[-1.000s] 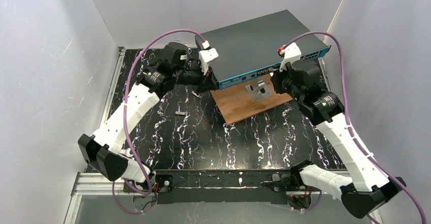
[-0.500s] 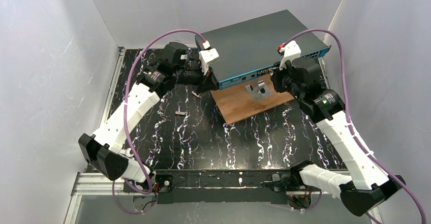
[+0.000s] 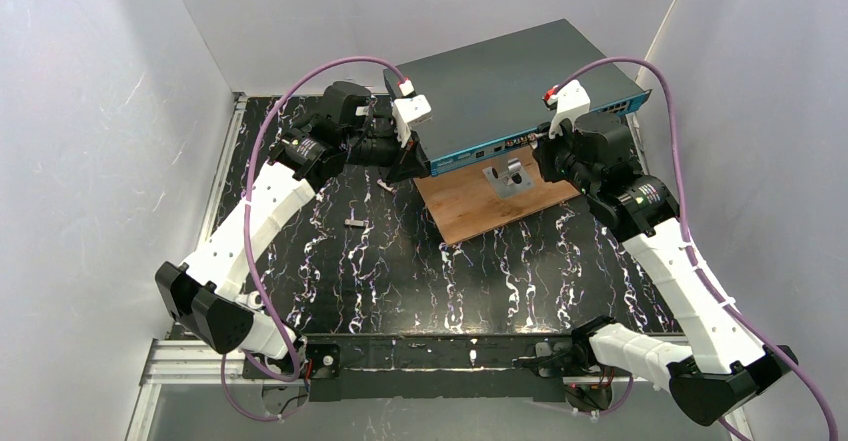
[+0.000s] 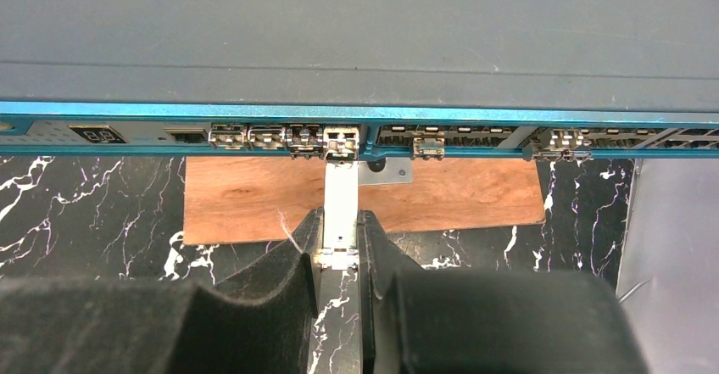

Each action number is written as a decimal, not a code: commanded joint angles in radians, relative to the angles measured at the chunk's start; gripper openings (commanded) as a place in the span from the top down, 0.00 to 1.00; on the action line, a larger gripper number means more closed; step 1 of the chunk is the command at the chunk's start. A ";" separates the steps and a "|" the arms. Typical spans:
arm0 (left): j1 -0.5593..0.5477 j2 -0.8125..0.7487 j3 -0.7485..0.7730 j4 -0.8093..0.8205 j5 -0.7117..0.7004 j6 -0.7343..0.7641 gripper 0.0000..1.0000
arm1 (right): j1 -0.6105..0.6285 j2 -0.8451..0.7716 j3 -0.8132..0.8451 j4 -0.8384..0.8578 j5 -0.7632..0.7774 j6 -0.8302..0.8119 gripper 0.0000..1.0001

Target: Insert the plug into the switch port

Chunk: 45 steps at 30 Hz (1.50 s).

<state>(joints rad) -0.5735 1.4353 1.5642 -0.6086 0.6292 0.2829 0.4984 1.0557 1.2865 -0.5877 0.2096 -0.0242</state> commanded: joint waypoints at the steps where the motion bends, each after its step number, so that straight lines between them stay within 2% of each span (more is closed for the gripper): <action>1: -0.008 0.001 0.028 -0.042 0.049 0.015 1.00 | 0.000 0.016 0.040 0.168 -0.018 -0.007 0.99; 19: -0.008 0.000 0.028 -0.047 0.049 0.022 1.00 | 0.000 0.038 0.053 0.125 0.050 0.004 0.99; 35: -0.014 0.001 0.027 -0.051 0.047 0.027 1.00 | 0.000 0.055 0.070 0.149 -0.092 0.006 0.99; 45: -0.016 -0.007 0.024 -0.054 0.038 0.033 1.00 | 0.000 0.052 0.078 0.125 0.021 -0.004 0.99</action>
<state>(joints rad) -0.5735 1.4357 1.5646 -0.6121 0.6296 0.2962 0.4976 1.0824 1.3262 -0.6270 0.2131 -0.0238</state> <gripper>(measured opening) 0.018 0.245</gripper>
